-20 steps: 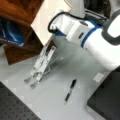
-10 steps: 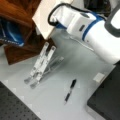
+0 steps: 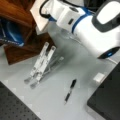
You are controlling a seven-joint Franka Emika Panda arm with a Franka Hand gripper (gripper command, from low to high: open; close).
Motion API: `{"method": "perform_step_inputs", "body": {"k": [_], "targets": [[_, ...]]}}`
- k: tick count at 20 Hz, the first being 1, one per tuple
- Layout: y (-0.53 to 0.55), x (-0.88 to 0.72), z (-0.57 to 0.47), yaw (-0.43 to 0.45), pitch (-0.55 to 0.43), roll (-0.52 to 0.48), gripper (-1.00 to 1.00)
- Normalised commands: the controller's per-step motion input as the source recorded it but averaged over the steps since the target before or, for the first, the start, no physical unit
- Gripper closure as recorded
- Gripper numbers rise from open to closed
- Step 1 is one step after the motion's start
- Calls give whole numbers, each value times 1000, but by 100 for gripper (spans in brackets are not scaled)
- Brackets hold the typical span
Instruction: Turn off the lamps. Pick up the book. Place the book on the shelf position.
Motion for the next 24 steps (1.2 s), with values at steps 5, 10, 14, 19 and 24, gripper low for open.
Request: {"method": "perform_step_inputs", "body": {"k": [5,10,14,19,24], "targets": [[-274,-249,199,178,55,19,100],[-213,-211,150,252,45,17,100],[-246,-228,115,301,17,27,100],[-322,-274,102,309,10,11,100],[-338,-330,96,320,-1,14,100]]}}
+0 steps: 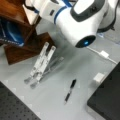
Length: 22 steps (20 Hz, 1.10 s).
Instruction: Turn off the lamps. Pick up the book. Place the book on the shelf position.
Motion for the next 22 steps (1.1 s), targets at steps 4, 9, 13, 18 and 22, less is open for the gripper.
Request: {"method": "perform_step_inputs", "body": {"k": [4,9,13,18,22], "targets": [[-228,-338,97,321,-14,-14,100],[-83,-281,64,304,-51,-15,-100],[-69,-264,7,274,-95,22,-100],[-96,-282,0,265,-111,45,-100],[-108,-293,8,267,-115,59,-100]]}}
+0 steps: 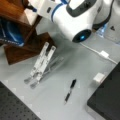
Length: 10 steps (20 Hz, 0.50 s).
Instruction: Turn off the lamps. Pick up the book. Place the book on the shelf position.
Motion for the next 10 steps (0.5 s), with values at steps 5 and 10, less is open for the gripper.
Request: {"method": "perform_step_inputs", "body": {"k": [5,10], "targets": [[-88,-292,60,253,-102,69,-100],[9,-283,100,153,-167,234,-100]]}}
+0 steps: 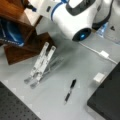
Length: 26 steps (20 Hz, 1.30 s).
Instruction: Turn off the lamps. Pick up the book. Place the book on the shelf position.
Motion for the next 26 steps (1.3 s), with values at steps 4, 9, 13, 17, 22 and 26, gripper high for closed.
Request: {"method": "perform_step_inputs", "body": {"k": [4,9,13,17,22,26], "targets": [[144,-280,81,-13,-306,601,-100],[335,-183,87,-93,-306,525,-100],[424,12,30,-150,-214,371,-100],[430,180,-36,-221,-164,326,-100],[447,280,-68,-275,-177,349,-100],[539,410,-191,-332,-308,581,-100]]}}
